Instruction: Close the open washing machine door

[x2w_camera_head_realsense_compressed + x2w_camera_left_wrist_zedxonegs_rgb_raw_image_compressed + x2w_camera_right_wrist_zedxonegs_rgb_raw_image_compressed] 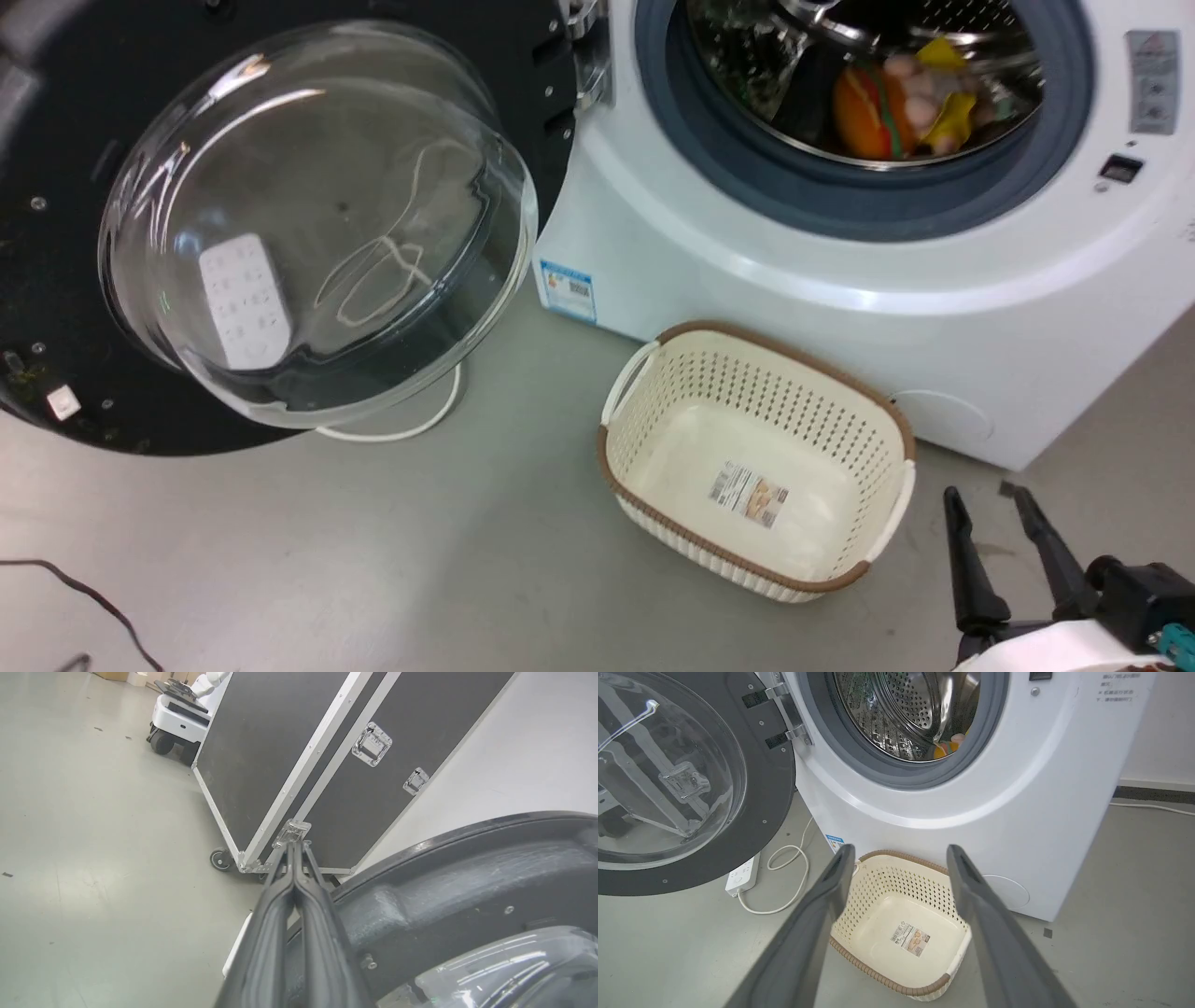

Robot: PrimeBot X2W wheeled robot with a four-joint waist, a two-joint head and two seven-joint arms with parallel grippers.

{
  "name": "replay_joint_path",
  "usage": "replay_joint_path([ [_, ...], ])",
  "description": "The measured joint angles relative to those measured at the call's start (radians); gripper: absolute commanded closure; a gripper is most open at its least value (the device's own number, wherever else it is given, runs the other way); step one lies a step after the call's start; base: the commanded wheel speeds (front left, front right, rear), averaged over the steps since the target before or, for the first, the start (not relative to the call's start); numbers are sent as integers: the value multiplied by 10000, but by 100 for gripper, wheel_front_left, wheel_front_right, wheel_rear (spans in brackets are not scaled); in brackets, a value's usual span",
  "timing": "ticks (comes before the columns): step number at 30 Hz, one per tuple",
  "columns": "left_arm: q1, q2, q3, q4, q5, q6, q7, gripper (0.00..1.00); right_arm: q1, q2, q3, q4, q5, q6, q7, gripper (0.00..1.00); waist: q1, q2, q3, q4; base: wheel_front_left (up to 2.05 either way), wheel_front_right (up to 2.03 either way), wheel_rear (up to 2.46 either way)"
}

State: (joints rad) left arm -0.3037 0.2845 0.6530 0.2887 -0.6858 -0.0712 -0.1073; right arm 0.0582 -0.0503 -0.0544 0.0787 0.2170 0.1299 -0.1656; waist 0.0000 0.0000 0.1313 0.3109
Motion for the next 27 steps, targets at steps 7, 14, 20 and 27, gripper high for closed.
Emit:
replay_joint_path([
  [7,-1267,1080,-477,1601,-474,-194,746,100,6,0,-257,-642,-303,0,499,0,1,0,580,326,0,0,0],
  [14,-2368,1847,-1070,2798,-1035,-362,1321,100,7,0,-320,-1348,-485,0,957,0,1,0,1205,576,0,0,0],
  [20,-2957,2414,-1921,2930,-2197,-389,2207,100,53,0,-393,-1762,-537,0,1195,0,1,0,1616,753,0,0,0],
  [27,-3076,3035,-2980,2652,-3743,-472,3101,100,171,0,-466,-2031,-546,0,1300,0,1,0,1952,1062,0,0,0],
])
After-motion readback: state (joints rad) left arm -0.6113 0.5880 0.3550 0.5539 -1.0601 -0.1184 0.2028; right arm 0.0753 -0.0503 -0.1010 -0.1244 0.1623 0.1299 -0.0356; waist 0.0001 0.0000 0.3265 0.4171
